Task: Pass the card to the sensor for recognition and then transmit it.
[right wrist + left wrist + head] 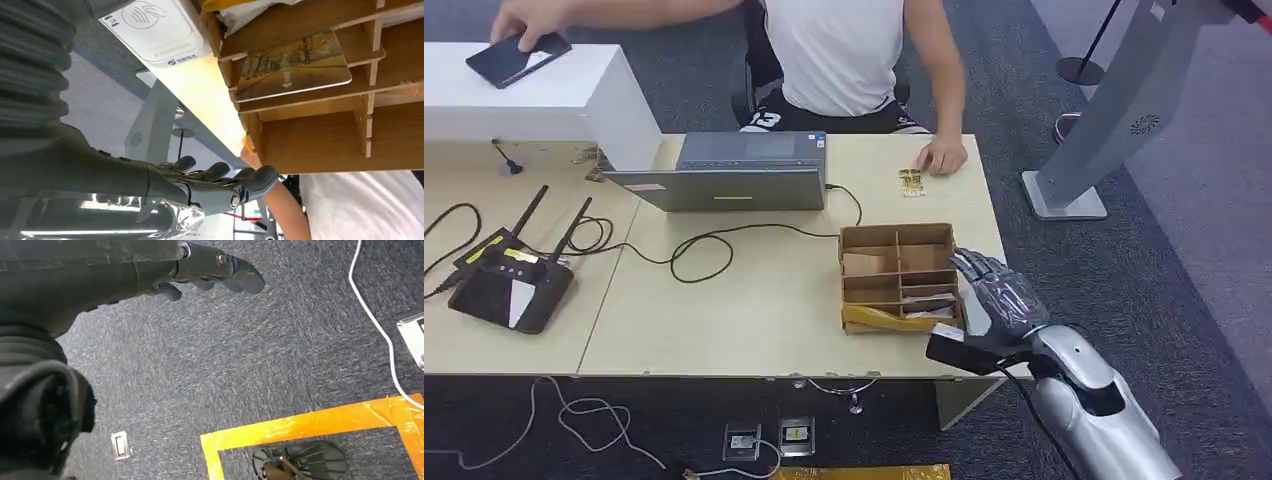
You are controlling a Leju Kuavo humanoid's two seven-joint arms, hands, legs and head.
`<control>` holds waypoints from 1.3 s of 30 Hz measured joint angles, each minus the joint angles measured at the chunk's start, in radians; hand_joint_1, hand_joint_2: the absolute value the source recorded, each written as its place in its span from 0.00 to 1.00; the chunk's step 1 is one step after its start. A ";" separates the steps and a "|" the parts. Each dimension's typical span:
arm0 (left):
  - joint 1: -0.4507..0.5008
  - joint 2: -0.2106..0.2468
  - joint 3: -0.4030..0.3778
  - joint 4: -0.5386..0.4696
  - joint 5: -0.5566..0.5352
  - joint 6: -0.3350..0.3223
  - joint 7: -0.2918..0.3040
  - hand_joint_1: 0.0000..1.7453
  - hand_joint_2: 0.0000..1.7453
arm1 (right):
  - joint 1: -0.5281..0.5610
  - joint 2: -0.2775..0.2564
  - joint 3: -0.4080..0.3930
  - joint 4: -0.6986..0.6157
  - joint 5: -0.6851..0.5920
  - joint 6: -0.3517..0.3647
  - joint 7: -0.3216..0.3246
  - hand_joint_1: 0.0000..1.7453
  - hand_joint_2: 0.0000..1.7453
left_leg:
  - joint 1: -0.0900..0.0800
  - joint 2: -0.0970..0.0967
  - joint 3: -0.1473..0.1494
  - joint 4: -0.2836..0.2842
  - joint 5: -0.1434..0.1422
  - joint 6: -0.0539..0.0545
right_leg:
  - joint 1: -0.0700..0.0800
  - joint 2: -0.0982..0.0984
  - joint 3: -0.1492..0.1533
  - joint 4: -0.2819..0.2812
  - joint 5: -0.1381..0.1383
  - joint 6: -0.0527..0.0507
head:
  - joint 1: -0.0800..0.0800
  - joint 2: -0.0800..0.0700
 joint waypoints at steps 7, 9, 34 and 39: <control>-0.009 -0.001 0.000 0.000 -0.008 0.001 0.002 0.00 0.00 | -0.021 0.021 0.012 0.024 0.016 -0.027 -0.029 0.00 1.00 | 0.000 0.000 0.000 0.000 0.000 0.000 | 0.000 0.000 0.000 0.000 0.000 0.000 | 0.000 0.000; -0.011 -0.002 0.000 0.000 -0.011 0.001 0.004 0.00 0.00 | -0.030 0.029 0.013 0.039 0.016 -0.031 -0.035 0.00 1.00 | 0.000 0.000 0.000 0.000 0.000 0.000 | 0.000 0.000 0.000 0.000 0.000 0.000 | 0.000 0.000; -0.020 -0.002 0.000 0.000 -0.023 -0.006 0.011 0.00 0.00 | -0.069 0.071 0.029 0.172 -0.013 -0.056 -0.058 1.00 1.00 | 0.000 0.000 0.000 0.000 0.000 0.000 | 0.000 0.000 0.000 0.000 0.000 0.000 | 0.000 0.000; -0.020 -0.002 0.000 0.000 -0.023 -0.007 0.011 0.00 0.00 | -0.069 0.071 0.029 0.175 -0.016 -0.056 -0.058 1.00 1.00 | 0.000 0.000 0.000 0.000 0.000 0.000 | 0.000 0.000 0.000 0.000 0.000 0.000 | 0.000 0.000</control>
